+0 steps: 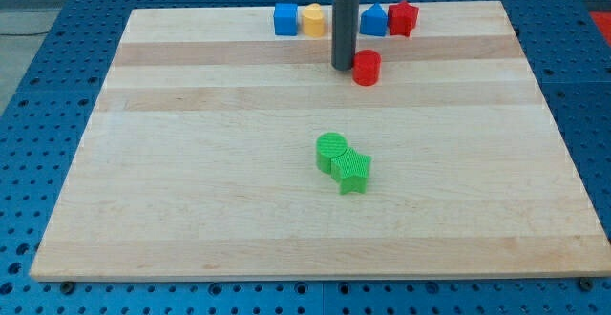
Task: Move the red star to the top right of the red circle
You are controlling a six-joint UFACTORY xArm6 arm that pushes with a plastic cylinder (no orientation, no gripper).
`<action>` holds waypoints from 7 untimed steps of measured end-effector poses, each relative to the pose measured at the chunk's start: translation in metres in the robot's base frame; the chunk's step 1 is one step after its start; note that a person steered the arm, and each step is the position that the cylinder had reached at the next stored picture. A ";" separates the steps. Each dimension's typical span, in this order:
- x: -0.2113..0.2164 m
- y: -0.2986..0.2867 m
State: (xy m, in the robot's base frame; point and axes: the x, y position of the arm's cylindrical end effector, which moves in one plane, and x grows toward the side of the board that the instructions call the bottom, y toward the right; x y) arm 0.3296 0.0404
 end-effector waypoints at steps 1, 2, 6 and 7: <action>0.020 0.016; 0.031 0.054; -0.107 0.151; -0.138 0.142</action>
State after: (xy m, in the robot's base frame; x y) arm 0.1916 0.1825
